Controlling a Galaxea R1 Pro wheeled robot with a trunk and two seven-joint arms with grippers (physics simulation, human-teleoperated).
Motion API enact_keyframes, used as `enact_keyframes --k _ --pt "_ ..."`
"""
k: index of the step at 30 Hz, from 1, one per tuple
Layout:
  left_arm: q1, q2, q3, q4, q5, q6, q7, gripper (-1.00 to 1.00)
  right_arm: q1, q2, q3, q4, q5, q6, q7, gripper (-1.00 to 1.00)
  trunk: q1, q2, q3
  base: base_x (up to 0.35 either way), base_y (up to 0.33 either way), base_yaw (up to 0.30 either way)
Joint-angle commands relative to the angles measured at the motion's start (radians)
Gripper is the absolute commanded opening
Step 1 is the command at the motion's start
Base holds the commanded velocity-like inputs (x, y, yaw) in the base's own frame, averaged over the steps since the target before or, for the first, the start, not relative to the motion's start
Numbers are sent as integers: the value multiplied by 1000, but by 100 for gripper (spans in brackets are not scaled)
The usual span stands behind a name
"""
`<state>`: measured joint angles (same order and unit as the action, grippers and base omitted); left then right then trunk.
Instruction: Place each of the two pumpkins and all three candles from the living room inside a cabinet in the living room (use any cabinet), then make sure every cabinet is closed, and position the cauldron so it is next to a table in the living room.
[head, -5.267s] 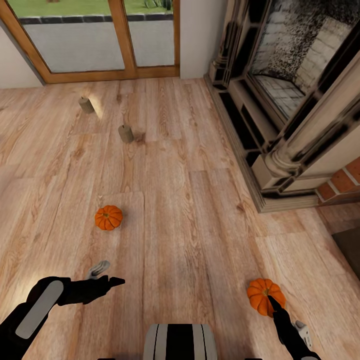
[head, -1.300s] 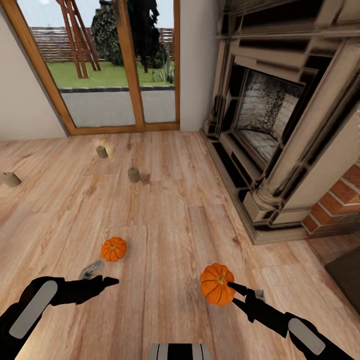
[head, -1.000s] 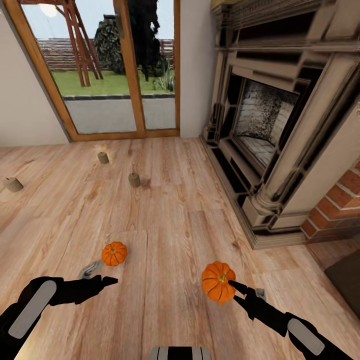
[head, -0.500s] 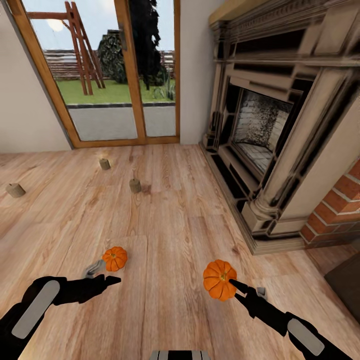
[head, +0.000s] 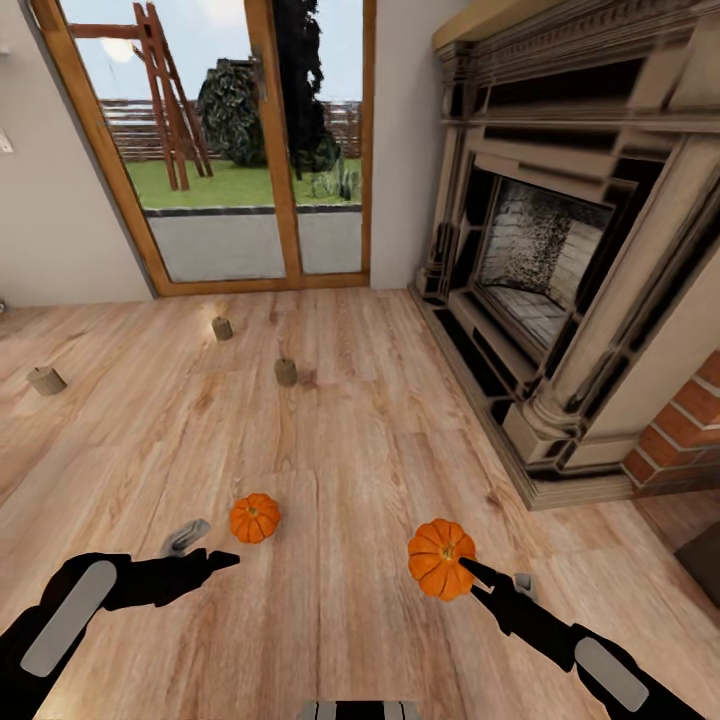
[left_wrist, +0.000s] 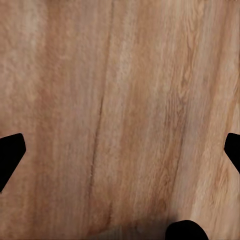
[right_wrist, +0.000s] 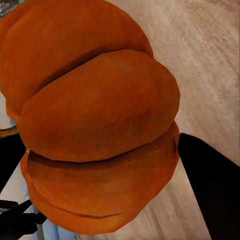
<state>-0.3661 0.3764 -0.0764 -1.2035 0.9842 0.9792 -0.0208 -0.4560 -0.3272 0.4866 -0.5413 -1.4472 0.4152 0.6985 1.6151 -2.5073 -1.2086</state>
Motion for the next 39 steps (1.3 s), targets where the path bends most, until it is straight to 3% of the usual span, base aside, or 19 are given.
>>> enact_keyframes --k 1,9,16,23,39 --pt "-1 0 -1 0 -3 2 -2 100 -1 -1 5 0 -13 5 1 -100 0 0 -1 0 60 14" --pt "-1 -1 -2 0 -7 2 -2 100 -1 -1 6 0 -11 5 1 -100 0 0 -1 0 13 213" --pt "-1 3 -1 1 -8 2 -2 100 -1 -1 3 0 39 5 3 -100 0 0 -1 70 0 285" --pt "-1 1 -2 -3 -9 2 -2 100 -1 -1 1 0 43 5 5 -100 0 0 -1 34 0 271" --pt "-1 1 -3 -2 -9 1 -2 100 -1 -1 4 0 44 5 5 -100 0 0 -1 16 -45 20"
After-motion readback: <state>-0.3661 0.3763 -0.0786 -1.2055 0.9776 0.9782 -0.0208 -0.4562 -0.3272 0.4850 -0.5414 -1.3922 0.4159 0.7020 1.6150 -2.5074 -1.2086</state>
